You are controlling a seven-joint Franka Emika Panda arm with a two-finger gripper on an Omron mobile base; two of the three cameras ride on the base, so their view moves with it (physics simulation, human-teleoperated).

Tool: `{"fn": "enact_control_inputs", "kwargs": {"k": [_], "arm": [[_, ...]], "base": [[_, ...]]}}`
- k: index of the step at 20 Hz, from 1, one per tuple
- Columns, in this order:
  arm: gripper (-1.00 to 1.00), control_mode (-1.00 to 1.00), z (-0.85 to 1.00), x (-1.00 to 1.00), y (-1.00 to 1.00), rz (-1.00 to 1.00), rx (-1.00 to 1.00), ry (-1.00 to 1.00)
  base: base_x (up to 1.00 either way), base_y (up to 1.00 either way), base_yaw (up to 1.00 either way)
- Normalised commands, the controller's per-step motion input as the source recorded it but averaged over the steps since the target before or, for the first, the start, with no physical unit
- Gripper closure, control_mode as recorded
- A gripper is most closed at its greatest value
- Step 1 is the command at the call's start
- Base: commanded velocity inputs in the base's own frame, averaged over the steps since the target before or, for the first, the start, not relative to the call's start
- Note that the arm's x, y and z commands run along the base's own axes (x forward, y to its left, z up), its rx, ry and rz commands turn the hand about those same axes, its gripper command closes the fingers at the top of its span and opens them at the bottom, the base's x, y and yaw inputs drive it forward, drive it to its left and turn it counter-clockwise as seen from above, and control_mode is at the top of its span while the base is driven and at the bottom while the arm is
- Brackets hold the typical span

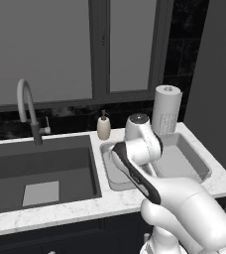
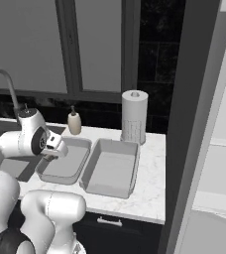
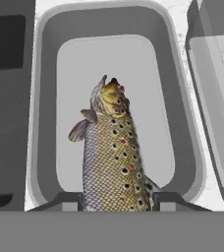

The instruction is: Place one onion and one fish in each tupperware on the nearby counter, to pack two identical lunches.

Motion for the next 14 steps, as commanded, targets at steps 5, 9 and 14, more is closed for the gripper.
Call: {"fn": "enact_control_inputs", "kwargs": {"k": [5,9,14], "arm": [[1.0,-1.0,-0.36,0.3,0.13,0.0,0.01,0.0],[1.0,-1.0,-0.35,0.38,0.21,0.0,0.0,0.03],[1.0,-1.0,-0.29,0.25,0.14,0.0,0.0,0.05]], "base": [[0.0,0.0,0.0],[0.0,0.0,0.0],[0.0,0.0,0.0]]}}
